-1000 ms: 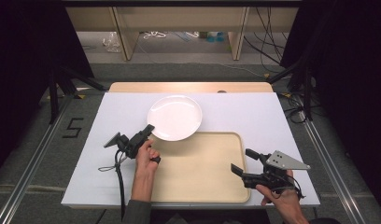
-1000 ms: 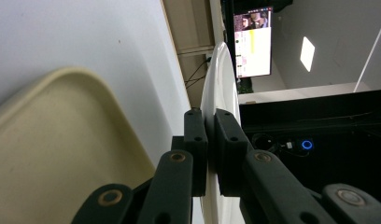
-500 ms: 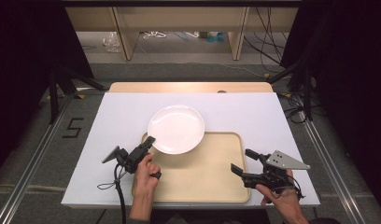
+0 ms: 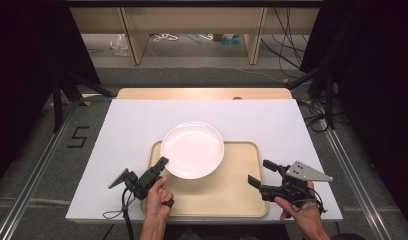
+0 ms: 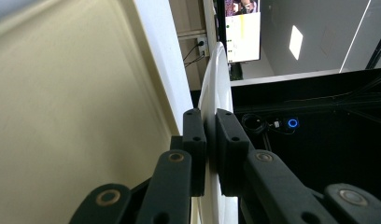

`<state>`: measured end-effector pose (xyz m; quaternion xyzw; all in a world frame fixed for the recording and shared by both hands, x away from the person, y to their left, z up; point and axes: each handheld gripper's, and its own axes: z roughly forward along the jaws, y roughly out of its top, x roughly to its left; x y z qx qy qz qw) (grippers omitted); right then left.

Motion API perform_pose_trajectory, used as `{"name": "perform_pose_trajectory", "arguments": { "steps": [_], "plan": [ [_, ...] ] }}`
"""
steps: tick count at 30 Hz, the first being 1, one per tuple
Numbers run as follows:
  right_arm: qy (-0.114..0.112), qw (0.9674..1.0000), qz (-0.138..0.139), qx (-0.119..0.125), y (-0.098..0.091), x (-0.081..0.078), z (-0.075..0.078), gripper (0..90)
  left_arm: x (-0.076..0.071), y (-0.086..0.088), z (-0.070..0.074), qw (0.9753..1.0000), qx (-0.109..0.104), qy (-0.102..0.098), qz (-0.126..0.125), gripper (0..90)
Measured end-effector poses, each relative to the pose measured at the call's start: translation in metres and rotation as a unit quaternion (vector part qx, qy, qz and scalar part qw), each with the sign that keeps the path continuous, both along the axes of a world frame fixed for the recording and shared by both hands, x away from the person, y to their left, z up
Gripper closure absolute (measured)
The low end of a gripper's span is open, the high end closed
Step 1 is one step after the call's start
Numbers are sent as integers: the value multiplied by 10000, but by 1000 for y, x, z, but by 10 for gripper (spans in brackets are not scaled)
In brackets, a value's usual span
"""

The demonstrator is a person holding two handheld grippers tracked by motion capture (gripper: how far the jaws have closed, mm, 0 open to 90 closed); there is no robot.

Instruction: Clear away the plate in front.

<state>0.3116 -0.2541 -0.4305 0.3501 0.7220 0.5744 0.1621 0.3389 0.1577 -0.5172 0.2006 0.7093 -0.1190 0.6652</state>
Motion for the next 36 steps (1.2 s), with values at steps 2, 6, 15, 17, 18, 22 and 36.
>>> {"name": "perform_pose_trajectory", "arguments": {
  "steps": [2, 6, 15, 17, 18, 22, 36],
  "plan": [
    [80, 10000, -15, 18, 0, -1, 1, 210, -3, -2, -1, 10000, 31, 27, 41, 840],
    [65, 10000, -18, 16, 0, -1, 0, 211, -13, -5, -1, 9999, 89, 36, 44, 838],
    [72, 10000, -55, 5, 0, -1, 0, 212, -29, -15, -4, 9998, 104, 70, -167, 833],
    [64, 10000, -57, 11, -1, -1, 0, 213, -32, -16, -6, 9996, 169, 103, -203, 832],
    [64, 10000, -57, 11, -1, -1, 0, 213, -33, -17, -6, 9996, 164, 149, -197, 832],
    [57, 10000, -57, 11, -1, 0, 0, 215, -36, -22, -9, 9989, 287, 248, -262, 823],
    [18, 10000, -39, -30, 1, 0, -1, 220, -43, -24, -13, 9971, 616, 388, -225, 820]
  ]
}}
